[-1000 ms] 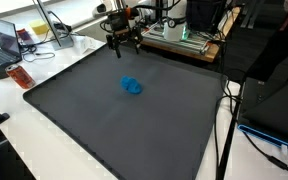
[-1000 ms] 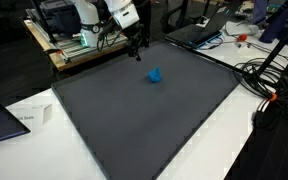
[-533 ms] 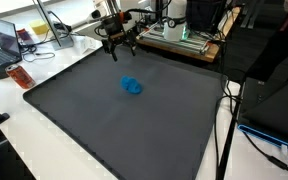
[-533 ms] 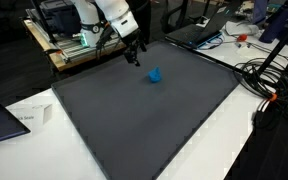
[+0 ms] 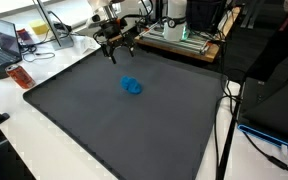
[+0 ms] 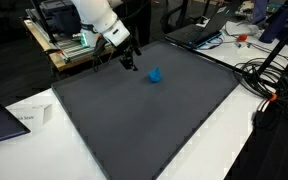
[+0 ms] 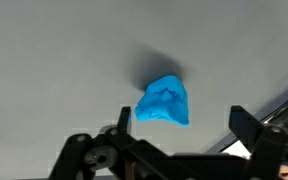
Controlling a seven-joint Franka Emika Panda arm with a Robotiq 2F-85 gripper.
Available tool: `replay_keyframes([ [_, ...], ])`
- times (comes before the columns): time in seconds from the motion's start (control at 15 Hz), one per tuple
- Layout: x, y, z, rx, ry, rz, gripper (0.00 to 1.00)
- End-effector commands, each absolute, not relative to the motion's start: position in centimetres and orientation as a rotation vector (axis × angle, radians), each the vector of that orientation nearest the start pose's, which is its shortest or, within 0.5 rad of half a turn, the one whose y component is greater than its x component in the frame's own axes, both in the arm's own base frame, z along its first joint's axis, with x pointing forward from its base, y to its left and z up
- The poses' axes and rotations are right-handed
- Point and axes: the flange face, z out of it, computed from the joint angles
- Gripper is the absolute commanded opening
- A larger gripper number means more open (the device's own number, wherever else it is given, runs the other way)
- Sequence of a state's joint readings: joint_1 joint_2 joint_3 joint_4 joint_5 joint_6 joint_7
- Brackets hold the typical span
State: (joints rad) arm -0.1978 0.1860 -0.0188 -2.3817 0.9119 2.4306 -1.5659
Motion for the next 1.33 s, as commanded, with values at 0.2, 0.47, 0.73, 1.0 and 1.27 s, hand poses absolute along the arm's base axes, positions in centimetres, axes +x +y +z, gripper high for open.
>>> replay_keyframes([
  [0.2,45.6,-12.5,21.9,-2.41,-0.859,-0.584,1.0],
  [0.47,45.3,-13.0,21.6,-2.354,-0.896,-0.595,1.0],
  [0.73,46.3,-12.8,22.6,-2.319,-0.917,-0.597,1.0],
  [1.0,48.5,-12.0,23.9,-2.331,-0.936,-0.59,1.0],
  [1.27,51.3,-11.2,24.5,-2.385,-0.932,-0.542,1.0],
])
